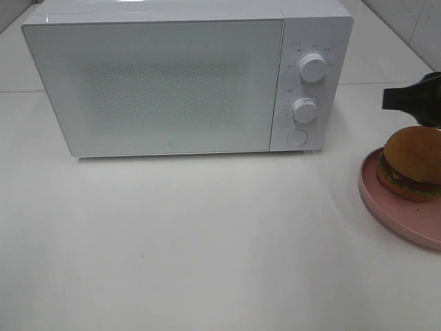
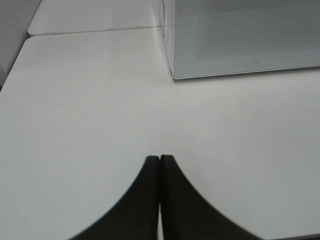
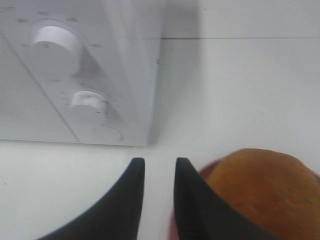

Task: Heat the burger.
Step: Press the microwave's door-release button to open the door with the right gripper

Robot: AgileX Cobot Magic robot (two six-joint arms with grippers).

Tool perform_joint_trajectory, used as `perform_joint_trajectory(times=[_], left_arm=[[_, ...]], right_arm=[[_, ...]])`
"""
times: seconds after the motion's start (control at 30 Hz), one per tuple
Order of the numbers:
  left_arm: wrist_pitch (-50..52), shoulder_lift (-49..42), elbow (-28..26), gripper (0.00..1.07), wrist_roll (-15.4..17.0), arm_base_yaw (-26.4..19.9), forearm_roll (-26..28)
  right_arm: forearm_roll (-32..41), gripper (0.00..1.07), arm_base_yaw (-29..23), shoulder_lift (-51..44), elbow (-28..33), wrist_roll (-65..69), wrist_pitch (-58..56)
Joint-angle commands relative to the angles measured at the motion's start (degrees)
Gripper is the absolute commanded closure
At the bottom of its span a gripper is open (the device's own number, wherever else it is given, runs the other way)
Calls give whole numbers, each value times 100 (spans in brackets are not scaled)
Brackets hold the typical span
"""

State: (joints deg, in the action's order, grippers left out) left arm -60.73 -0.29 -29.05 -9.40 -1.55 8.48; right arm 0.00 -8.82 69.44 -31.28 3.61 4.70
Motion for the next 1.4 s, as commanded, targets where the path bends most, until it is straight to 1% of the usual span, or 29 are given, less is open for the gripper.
perform_joint_trajectory(times=[0.03, 0.07, 0.1, 0.13, 0.17, 0.2, 0.23, 0.3, 0.33, 0.37, 0.4, 0.47, 0.5, 0.6, 0.67, 0.73, 0.83, 0.9, 1.0, 1.07, 1.1, 1.17, 1.2, 1.27, 1.37, 1.4], left_arm=[[80, -109, 0, 106, 6, -6, 34], [80, -109, 0, 106, 6, -6, 34], [80, -109, 0, 106, 6, -6, 34], [80, -109, 0, 106, 6, -6, 34], [80, -109, 0, 106, 6, -6, 34], [80, -109, 0, 106, 6, -6, 34], [80, -109, 0, 106, 6, -6, 34], [80, -109, 0, 106, 6, -6, 34], [80, -109, 0, 106, 6, -6, 34], [80, -109, 0, 106, 6, -6, 34], [80, -109, 0, 106, 6, -6, 34], [80, -109, 0, 106, 6, -6, 34], [80, -109, 0, 106, 6, -6, 34], [80, -109, 0, 106, 6, -6, 34], [80, -109, 0, 106, 6, -6, 34], [80, -109, 0, 106, 6, -6, 34], [80, -109, 0, 106, 6, -6, 34], [80, -109, 0, 106, 6, -6, 34], [80, -109, 0, 106, 6, -6, 34], [80, -109, 0, 106, 6, -6, 34], [80, -109, 0, 106, 6, -6, 34], [80, -109, 0, 106, 6, -6, 34], [80, -109, 0, 106, 6, -6, 34], [80, -109, 0, 106, 6, -6, 34], [80, -109, 0, 106, 6, -6, 34], [80, -109, 0, 106, 6, -6, 34]], right_arm=[[-40, 91, -367, 160, -52, -29, 281], [-40, 95, -710, 315, -52, -29, 447], [-40, 95, -710, 315, -52, -29, 447], [-34, 97, -997, 476, -52, -6, 596], [-34, 103, -1140, 561, -52, 40, 676], [-34, 103, -1140, 561, -52, 40, 676], [-34, 107, -1381, 733, -52, 189, 854], [-34, 107, -1478, 842, -52, 264, 922], [-34, 107, -1679, 1083, -57, 435, 1106], [-34, 107, -1765, 1186, -57, 521, 1203], [-34, 107, -1765, 1186, -57, 521, 1203], [-34, 107, -1948, 1564, -57, 785, 1432], [-34, 107, -1948, 1564, -57, 785, 1432], [-40, 107, -2057, 2086, -120, 1175, 1633], [-40, 107, -2057, 2172, -155, 1318, 1644], [-40, 107, -2057, 2510, -395, 1793, 1656], [-40, 107, -2057, 2590, -464, 1914, 1656], [-40, 107, -2057, 2859, -722, 2384, 1662], [-40, 107, -2057, 2934, -785, 2544, 1662], [-40, 107, -2057, 3146, -905, 3014, 1799], [-40, 107, -2057, 3146, -905, 3014, 1799], [0, 107, -2057, 3426, -922, 3936, 2384], [0, 107, -2057, 3426, -922, 3936, 2384], [0, 107, -2051, 3592, -922, 4612, 2762], [0, 107, -2051, 3638, -922, 4801, 2905], [0, 107, -2045, 3713, -922, 5117, 3111]])
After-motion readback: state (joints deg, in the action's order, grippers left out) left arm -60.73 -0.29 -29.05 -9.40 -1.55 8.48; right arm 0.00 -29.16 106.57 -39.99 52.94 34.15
